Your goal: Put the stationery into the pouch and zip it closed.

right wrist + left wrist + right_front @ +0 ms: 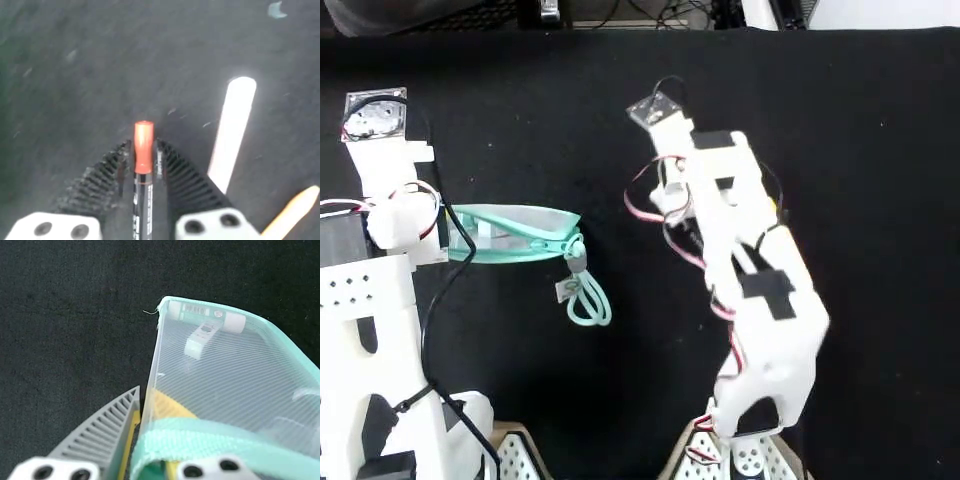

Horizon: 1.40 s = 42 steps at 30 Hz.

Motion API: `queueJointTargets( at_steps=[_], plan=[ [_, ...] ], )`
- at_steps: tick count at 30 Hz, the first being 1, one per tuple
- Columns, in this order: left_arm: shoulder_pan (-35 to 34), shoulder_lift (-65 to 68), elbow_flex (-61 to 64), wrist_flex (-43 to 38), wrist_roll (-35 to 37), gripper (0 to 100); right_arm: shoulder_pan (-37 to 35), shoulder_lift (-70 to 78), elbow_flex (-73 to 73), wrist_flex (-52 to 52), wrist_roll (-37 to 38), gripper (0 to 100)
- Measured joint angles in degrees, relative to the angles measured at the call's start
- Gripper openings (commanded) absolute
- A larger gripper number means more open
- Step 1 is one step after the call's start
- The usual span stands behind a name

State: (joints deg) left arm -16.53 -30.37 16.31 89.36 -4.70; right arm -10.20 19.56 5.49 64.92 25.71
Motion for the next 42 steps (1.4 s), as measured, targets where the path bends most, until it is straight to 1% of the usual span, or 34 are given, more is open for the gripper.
queueJointTargets(
  at_steps=[4,8,10,14,16,18,19,20,22,24,25,28,31,34,38,42],
  plan=[
    [0.0,0.0,0.0,0.0,0.0,3,-2.29,-4.31,9.67,-3.96,0.35,1.6],
    [0.0,0.0,0.0,0.0,0.0,3,-2.2,-4.48,14.51,-7.3,3.87,1.8],
    [0.0,0.0,0.0,0.0,0.0,3,-2.2,-3.96,14.77,-7.65,5.27,6.0],
    [0.0,0.0,0.0,0.0,0.0,3,-2.46,-2.81,14.68,-7.74,6.86,20.8],
    [0.0,0.0,0.0,0.0,0.0,3,-2.99,-2.73,14.68,-6.77,7.03,22.1],
    [0.0,0.0,0.0,0.0,0.0,3,-3.43,-2.73,14.68,-6.33,7.03,20.2],
    [0.0,0.0,0.0,0.0,0.0,3,-3.43,-2.73,14.68,-6.33,7.03,17.5],
    [0.0,0.0,0.0,0.0,0.0,3,-3.43,-2.73,14.68,-6.33,7.03,13.1],
    [0.0,0.0,0.0,0.0,0.0,3,-3.34,-2.73,14.68,-6.42,7.56,0.7],
    [0.0,0.0,0.0,0.0,0.0,3,-2.9,-2.73,14.24,-6.77,8.79,3.3],
    [0.0,0.0,0.0,0.0,0.0,3,-2.55,-2.64,13.89,-6.95,8.97,1.4],
    [0.0,0.0,0.0,0.0,-0.53,3,-1.76,-2.81,13.63,-6.95,9.23,1.1],
    [0.0,0.0,0.0,0.0,-0.97,3,0.09,-6.33,14.15,-5.1,9.32,1.1],
    [0.0,0.0,0.0,0.0,-0.97,3,2.02,-14.59,16.97,-3.52,9.58,1.1],
    [0.0,0.0,0.0,0.0,-1.23,3,2.11,-30.42,24.35,-2.99,9.58,1.1],
    [0.0,0.0,0.0,0.0,-1.32,3,-0.09,-48.79,31.56,-2.99,5.45,1.1]
  ],
)
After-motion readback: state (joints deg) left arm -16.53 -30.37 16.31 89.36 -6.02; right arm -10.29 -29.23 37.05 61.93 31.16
